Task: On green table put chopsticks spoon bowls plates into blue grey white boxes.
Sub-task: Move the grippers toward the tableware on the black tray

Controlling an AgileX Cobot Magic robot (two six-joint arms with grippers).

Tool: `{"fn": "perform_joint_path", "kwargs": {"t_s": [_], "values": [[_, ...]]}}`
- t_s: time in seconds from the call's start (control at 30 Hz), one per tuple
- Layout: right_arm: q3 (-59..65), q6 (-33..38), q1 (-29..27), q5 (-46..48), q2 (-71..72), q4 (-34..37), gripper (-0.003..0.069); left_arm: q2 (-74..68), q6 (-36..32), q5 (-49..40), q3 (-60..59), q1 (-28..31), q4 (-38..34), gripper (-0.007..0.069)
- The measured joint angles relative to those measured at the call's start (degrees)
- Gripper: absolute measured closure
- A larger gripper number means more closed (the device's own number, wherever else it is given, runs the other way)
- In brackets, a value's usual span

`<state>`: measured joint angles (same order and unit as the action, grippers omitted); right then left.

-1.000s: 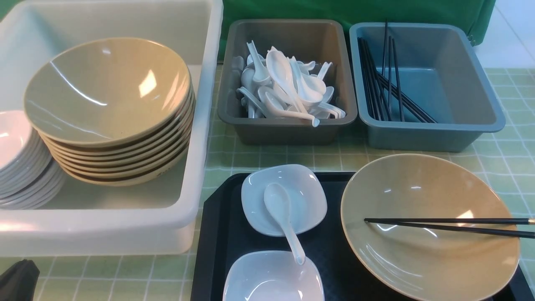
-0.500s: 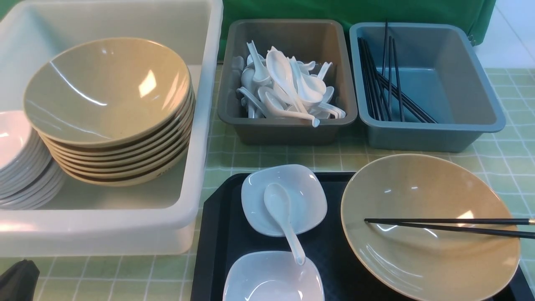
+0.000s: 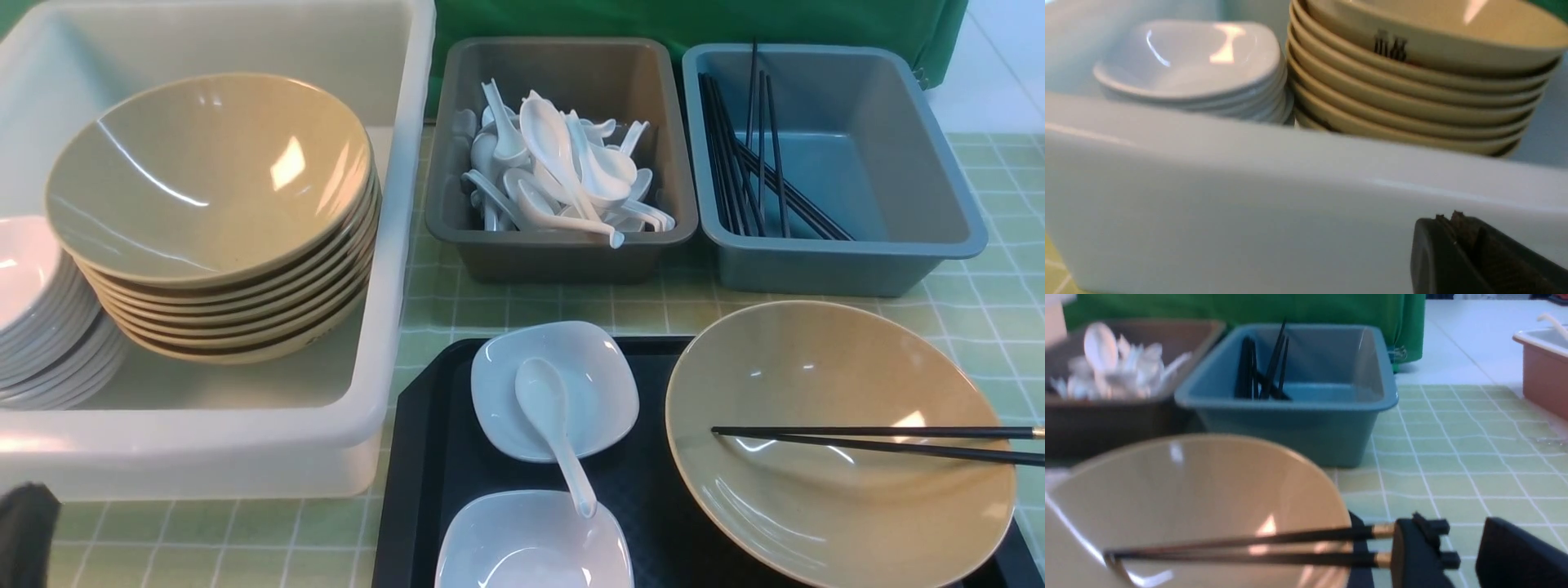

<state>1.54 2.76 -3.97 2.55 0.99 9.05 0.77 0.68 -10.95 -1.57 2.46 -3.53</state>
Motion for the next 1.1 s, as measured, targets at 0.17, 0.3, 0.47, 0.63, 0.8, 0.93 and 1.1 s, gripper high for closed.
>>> {"fn": "perform_joint_path", "kwargs": {"t_s": [0.17, 0.3, 0.47, 0.63, 0.8, 0.93, 1.1], "values": [[0.02, -17.33, 0.0, -5.15, 0.0, 0.1, 0.042, 0.0, 0.2, 6.42, 0.0, 0.0, -0.05, 0.0626], [0.07, -23.44, 0.0, -8.3, 0.0, 0.15, 0.042, 0.0, 0.27, 6.34, 0.0, 0.0, -0.11, 0.0626], [-1.33, -25.35, 0.0, -13.26, 0.0, 0.25, 0.042, 0.0, 9.28, 19.7, 0.0, 0.0, -6.92, 0.0626], [-13.01, -23.59, 0.0, -9.57, -3.36, 0.25, 0.042, -0.08, 18.47, 32.62, 2.27, 0.0, -10.18, 0.0626], [-35.62, -13.32, 0.0, 3.26, -18.6, 0.25, 0.042, -9.57, 21.49, 19.09, 23.78, 0.0, -2.71, 0.0626], [-47.49, -3.96, 0.0, 15.07, -31.03, 0.14, 0.042, -20.66, 20.98, -1.16, 39.88, 0.0, 0.89, 0.0626], [-51.35, 5.08, 0.21, 20.46, -42.94, 0.14, 0.042, -28.59, 16.47, -14.94, 44.62, -2.5, 6.45, 0.0626]]}}
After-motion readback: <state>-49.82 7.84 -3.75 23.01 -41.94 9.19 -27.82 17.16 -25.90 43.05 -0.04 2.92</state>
